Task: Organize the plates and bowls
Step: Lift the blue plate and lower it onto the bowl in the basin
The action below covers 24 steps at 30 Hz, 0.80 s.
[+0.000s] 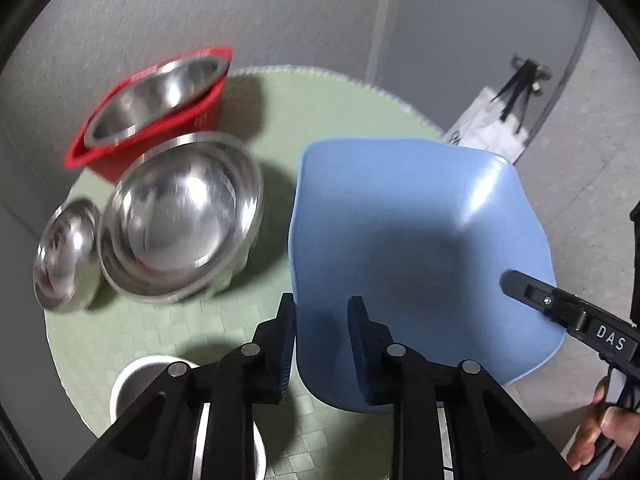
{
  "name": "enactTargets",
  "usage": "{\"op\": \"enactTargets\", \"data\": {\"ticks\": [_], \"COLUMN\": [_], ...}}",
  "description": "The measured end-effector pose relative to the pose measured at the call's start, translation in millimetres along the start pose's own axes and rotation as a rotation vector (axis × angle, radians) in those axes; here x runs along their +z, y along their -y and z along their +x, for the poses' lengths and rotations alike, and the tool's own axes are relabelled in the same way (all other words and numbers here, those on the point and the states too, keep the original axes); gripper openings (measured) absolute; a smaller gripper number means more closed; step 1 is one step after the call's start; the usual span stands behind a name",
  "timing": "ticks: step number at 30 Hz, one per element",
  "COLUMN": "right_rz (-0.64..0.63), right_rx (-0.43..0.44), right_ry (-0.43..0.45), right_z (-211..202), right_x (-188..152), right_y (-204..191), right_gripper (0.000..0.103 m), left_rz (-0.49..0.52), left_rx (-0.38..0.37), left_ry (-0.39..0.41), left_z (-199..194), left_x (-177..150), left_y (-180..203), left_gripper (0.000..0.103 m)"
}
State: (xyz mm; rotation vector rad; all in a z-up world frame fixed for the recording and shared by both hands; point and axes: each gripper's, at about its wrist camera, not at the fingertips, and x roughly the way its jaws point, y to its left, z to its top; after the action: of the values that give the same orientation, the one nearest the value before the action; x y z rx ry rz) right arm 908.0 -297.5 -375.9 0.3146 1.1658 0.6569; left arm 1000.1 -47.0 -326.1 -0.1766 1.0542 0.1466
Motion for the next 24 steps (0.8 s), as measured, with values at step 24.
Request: {"op": "enactTargets", "data": {"ticks": [24], "right_rz": [-0.224], "right_rx": [0.022], "right_ry": [0.066], "right_z": [113], "right_x": [158], "right_y": [-240], "right_gripper": [0.007], "left_rz": [-0.157], "left_rx": [0.012], "left_ry": [0.131], "left_z": [-12], "left_x": [148], "left_y": [-273], "left_gripper": [0.022]}}
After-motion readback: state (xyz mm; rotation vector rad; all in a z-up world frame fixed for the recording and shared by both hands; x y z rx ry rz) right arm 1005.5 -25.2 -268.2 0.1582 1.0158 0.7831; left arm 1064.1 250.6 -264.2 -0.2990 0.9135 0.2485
